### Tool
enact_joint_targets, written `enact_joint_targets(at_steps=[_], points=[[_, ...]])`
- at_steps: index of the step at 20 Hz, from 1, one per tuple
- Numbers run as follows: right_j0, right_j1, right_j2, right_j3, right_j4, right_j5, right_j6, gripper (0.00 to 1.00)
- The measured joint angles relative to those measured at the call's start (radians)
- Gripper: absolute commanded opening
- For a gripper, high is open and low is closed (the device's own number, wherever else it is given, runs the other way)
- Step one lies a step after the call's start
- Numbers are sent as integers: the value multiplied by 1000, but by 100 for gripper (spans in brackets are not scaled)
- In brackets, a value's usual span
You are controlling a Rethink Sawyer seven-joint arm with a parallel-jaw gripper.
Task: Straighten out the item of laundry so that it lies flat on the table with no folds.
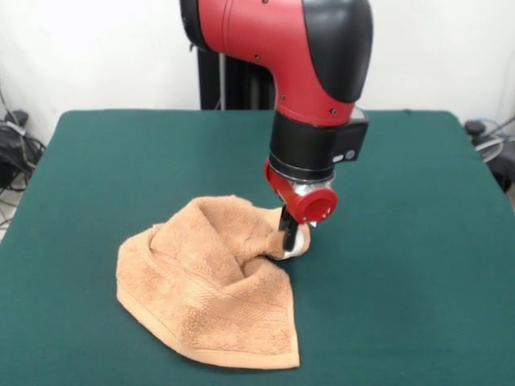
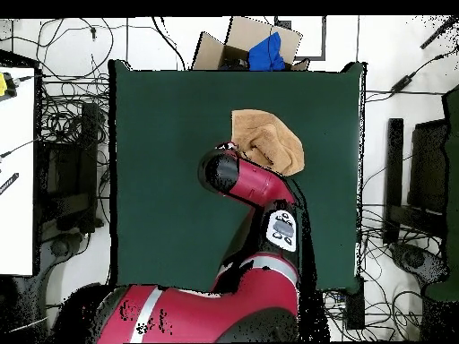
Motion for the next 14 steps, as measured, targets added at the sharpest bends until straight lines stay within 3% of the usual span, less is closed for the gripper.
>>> enact_joint_targets(at_steps=[14], points=[[8, -35, 2, 29, 0, 64, 0, 0]])
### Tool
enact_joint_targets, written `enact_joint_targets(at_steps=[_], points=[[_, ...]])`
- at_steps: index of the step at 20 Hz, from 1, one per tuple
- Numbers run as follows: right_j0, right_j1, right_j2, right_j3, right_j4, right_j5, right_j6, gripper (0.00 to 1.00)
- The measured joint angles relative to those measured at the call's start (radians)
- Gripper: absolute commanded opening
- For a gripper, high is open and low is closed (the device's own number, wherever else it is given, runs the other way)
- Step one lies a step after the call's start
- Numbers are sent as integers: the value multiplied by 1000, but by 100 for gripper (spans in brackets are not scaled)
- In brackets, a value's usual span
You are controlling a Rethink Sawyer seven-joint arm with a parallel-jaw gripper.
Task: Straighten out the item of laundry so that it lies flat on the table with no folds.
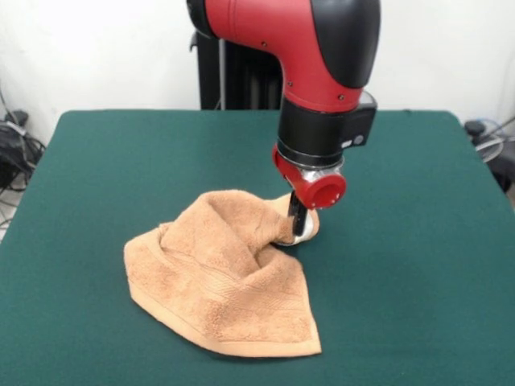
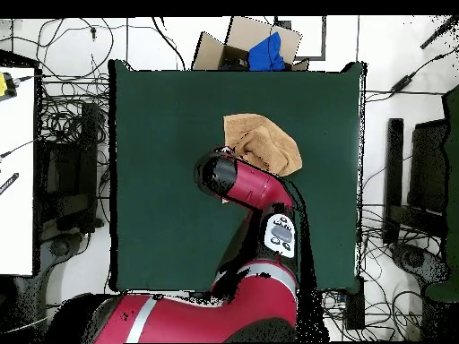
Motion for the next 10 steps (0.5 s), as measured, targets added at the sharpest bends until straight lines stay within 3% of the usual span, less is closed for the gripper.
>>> enact_joint_targets(at_steps=[10], points=[[0, -31, 7, 11, 0, 65, 0, 0]])
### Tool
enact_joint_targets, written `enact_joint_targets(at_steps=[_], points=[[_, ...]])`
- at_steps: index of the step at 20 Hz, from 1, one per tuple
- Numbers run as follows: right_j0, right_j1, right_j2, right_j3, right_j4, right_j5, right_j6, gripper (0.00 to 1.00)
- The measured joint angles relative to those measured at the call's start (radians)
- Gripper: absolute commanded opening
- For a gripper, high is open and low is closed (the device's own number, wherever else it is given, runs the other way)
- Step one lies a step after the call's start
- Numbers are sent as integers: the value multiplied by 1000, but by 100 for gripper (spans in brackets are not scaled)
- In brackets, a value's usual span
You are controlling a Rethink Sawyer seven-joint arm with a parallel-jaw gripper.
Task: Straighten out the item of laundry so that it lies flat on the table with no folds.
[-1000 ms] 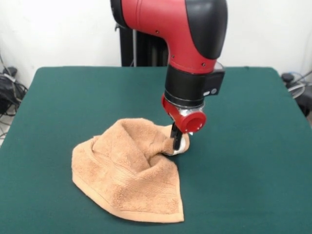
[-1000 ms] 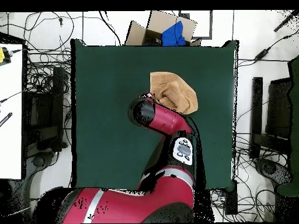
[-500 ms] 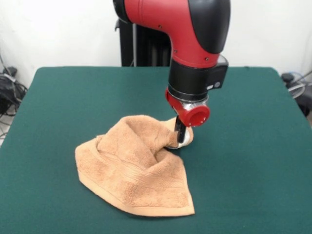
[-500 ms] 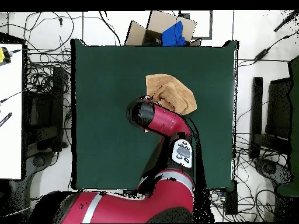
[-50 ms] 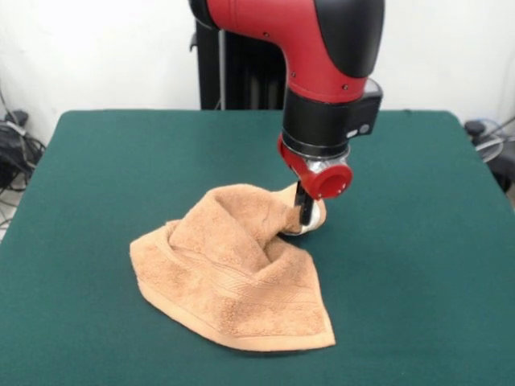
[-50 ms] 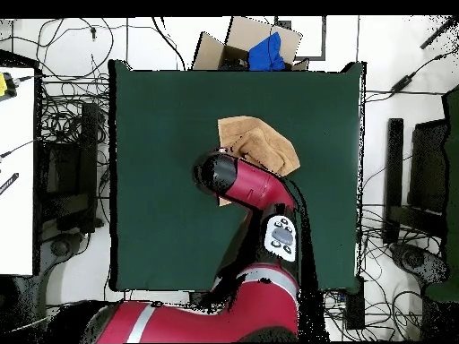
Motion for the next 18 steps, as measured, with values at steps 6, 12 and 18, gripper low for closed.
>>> enact_joint_targets(at_steps=[6, 12, 18], points=[[0, -21, 12, 18, 0, 27, 0, 0], [2, -29, 12, 26, -30, 31, 0, 0], [2, -52, 13, 53, -69, 31, 0, 0]])
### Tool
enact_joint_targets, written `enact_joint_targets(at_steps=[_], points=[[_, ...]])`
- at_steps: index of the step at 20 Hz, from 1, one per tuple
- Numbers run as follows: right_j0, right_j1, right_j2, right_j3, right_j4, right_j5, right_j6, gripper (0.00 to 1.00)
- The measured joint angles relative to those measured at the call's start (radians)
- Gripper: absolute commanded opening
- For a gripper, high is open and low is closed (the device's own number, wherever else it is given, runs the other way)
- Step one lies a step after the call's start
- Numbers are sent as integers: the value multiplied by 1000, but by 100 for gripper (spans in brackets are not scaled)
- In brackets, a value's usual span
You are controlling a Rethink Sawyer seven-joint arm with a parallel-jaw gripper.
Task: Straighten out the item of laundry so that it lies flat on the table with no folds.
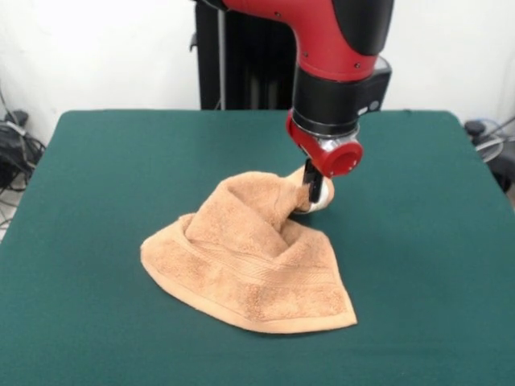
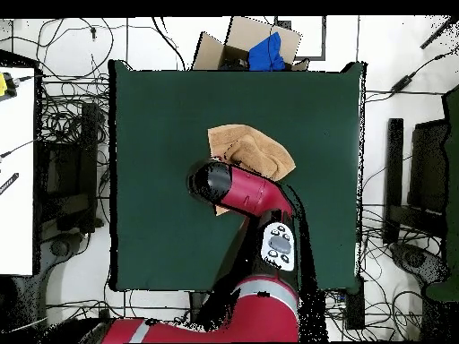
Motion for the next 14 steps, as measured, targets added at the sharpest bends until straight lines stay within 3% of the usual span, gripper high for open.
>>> enact_joint_targets(at_steps=[14], points=[[2, -44, 3, 12, -59, 55, 0, 0]])
